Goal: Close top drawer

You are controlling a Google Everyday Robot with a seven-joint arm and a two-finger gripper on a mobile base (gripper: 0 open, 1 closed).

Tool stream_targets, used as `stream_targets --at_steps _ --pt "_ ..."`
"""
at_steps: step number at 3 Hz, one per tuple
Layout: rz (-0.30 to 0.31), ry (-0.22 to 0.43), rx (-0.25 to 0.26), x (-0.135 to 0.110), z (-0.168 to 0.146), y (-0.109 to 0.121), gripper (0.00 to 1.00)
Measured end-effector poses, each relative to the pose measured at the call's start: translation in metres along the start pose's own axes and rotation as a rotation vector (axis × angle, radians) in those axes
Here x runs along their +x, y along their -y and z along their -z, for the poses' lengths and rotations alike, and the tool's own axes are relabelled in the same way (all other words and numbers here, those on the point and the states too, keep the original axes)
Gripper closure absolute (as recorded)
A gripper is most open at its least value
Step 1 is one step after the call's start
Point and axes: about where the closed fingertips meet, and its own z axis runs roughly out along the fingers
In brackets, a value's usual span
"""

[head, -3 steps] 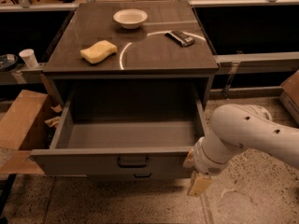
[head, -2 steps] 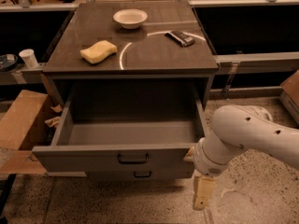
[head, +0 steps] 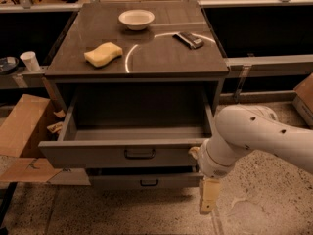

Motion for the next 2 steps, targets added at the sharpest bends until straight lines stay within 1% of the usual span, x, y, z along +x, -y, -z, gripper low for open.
stream_targets --at_steps 1,2 --pt "0.054 0.013 0.014 -0.008 -0.004 0.023 0.19" --pt "0.094 0.001 0.067 -0.013 0.000 0.048 0.42"
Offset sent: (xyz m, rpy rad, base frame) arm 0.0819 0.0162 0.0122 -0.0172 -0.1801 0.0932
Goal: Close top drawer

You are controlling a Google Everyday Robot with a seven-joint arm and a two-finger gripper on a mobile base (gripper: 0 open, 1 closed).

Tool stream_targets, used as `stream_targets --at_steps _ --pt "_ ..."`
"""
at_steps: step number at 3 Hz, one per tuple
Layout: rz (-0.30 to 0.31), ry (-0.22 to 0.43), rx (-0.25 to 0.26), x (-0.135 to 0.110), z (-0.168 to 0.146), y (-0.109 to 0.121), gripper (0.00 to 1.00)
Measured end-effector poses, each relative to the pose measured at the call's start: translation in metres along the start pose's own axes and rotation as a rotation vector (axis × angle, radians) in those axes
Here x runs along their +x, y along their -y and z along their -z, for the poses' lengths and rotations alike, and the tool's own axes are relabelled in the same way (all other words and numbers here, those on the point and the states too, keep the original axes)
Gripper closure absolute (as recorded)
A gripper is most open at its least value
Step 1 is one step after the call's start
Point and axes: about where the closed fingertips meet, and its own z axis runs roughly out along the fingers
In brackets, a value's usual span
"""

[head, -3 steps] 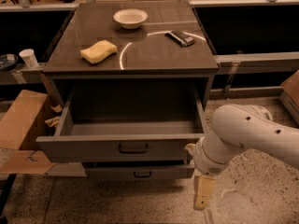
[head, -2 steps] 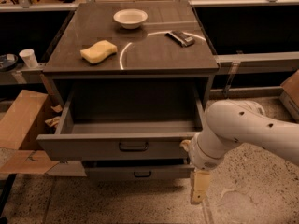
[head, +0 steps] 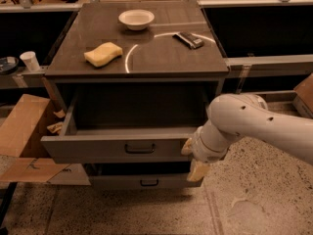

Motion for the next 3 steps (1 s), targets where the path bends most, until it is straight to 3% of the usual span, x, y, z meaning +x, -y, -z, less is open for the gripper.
stream_targets --at_steps 1,2,3 --pt "0.010 -0.021 0.049 0.006 -0.001 0.028 0.66" --pt "0.010 -0.033 0.067 0.011 -0.004 0.044 0.89" --pt "0.002 -0.039 0.088 0.016 -0.010 0.067 1.00"
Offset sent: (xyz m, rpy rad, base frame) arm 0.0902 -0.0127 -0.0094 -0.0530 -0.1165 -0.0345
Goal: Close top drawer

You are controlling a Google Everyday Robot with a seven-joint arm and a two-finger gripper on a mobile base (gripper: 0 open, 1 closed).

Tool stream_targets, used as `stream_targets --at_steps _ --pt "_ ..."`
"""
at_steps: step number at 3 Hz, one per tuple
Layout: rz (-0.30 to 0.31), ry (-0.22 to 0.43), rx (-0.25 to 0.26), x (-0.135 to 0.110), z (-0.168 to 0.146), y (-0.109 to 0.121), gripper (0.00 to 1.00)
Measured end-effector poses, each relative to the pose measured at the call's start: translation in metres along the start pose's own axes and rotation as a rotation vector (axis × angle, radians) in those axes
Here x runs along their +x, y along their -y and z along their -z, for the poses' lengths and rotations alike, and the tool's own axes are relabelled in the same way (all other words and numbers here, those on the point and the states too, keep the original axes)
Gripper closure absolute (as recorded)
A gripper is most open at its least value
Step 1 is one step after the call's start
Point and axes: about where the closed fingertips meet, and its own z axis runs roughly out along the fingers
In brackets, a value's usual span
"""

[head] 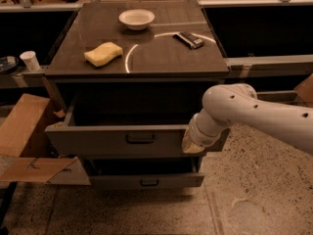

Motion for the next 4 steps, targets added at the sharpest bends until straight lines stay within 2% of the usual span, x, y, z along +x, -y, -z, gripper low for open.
stream_targets --at_steps 1,2,3,4 --pt "-0.003 0.001 0.007 0.001 -0.002 0.007 1.00" --pt "-0.011 0.000 0.025 0.002 -0.007 0.028 1.00" --pt "-0.028 -0.005 0.017 0.003 -0.013 0.041 0.84" --pt "-0.028 -0.004 0.022 0.002 -0.012 0.044 0.61"
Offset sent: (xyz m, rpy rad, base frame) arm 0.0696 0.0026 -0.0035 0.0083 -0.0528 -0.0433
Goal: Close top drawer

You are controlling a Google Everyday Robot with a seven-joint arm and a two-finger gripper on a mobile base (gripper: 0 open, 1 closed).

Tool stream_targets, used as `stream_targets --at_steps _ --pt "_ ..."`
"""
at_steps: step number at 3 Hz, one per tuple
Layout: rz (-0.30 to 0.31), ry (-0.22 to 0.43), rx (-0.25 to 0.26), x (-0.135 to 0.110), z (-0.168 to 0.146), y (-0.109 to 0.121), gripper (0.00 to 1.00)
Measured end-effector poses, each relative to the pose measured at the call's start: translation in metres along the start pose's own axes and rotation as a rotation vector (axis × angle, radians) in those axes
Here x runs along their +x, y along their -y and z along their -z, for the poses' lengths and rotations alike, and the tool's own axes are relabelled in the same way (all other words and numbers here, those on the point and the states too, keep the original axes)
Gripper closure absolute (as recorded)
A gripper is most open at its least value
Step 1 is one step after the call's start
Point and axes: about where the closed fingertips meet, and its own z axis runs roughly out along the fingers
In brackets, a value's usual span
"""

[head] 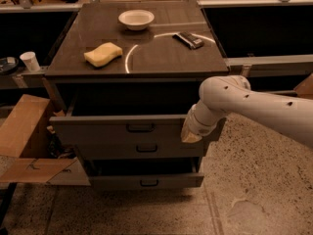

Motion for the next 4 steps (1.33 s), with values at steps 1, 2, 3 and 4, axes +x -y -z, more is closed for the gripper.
stream_targets --at_steps 1,2,3,4 --pt "0.000 0.000 0.000 0.000 0.000 0.000 0.37" --pt "-0.044 0.017 0.043 0.006 0.002 -0.002 0.14" --pt "-0.082 0.044 0.087 0.016 0.001 0.007 0.00" --pt "-0.082 0.044 0.087 0.016 0.002 0.006 0.00"
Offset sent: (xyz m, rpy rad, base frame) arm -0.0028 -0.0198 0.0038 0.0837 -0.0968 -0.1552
